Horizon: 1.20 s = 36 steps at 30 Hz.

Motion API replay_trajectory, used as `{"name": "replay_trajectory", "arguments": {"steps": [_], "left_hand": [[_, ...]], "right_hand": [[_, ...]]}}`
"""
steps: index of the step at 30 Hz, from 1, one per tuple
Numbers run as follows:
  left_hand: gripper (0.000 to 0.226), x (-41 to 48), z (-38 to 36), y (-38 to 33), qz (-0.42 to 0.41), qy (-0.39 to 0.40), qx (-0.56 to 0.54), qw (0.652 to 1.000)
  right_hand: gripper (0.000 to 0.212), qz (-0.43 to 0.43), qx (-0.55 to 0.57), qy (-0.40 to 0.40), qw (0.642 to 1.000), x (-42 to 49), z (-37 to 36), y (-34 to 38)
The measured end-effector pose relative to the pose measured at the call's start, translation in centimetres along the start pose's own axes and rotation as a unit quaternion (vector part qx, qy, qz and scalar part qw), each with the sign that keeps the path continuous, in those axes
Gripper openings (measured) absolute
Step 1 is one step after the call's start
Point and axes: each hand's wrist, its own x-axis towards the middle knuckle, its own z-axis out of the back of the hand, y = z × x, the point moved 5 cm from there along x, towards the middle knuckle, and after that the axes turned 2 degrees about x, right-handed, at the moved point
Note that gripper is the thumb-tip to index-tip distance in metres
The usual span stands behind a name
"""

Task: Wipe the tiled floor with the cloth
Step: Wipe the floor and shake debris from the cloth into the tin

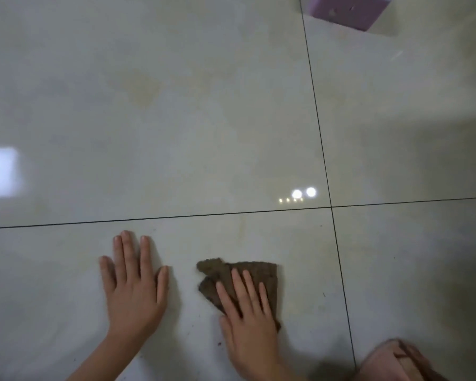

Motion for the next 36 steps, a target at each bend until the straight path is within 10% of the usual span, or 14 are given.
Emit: {"name": "replay_trajectory", "arguments": {"steps": [3,7,10,15,20,24,27,30,33,36], "left_hand": [[0.076,0.1,-0.2,0.3,0.0,0.0,0.004,1.0],[0.075,0.0,0.0,-0.1,0.001,0.009,0.005,1.0],[0.073,0.1,-0.2,-0.3,0.002,0.01,0.012,1.0],[0.066,0.2,0.2,-0.2,-0.011,0.003,-0.015,1.0],[0.06,-0.3,2.3,1.9,-0.038,-0.023,-0.119,0.992],[0.064,-2.5,2.7,6.3,0.049,-0.048,-0.076,0.995],[0.071,-3.9,2.1,9.0,0.145,-0.034,-0.071,0.986],[0.072,-4.2,2.1,10.0,0.183,-0.044,-0.077,0.979],[0.071,-3.7,3.0,10.9,0.207,-0.065,-0.105,0.97],[0.068,-3.5,3.7,12.8,0.246,-0.078,-0.131,0.957]], "right_hand": [[0.042,0.08,0.004,0.009,0.997,1.3,3.9,-8.8],[0.053,-0.244,-0.022,-0.083,0.966,0.4,10.4,-24.1],[0.055,-0.389,-0.046,-0.171,0.904,-0.1,7.9,-19.9],[0.056,-0.033,-0.012,-0.058,0.998,0.9,-1.3,3.6],[0.045,0.273,-0.052,0.009,0.961,8.4,2.1,-0.2],[0.048,-0.009,-0.059,-0.077,0.995,17.2,6.5,-9.4],[0.052,-0.153,-0.023,-0.133,0.979,18.5,5.0,-3.3],[0.051,0.121,-0.015,-0.08,0.989,13.7,-0.5,9.8],[0.042,0.447,-0.045,0.106,0.887,6.8,-3.6,14.8],[0.047,0.552,-0.046,0.152,0.818,12.8,-1.9,11.3]]}}
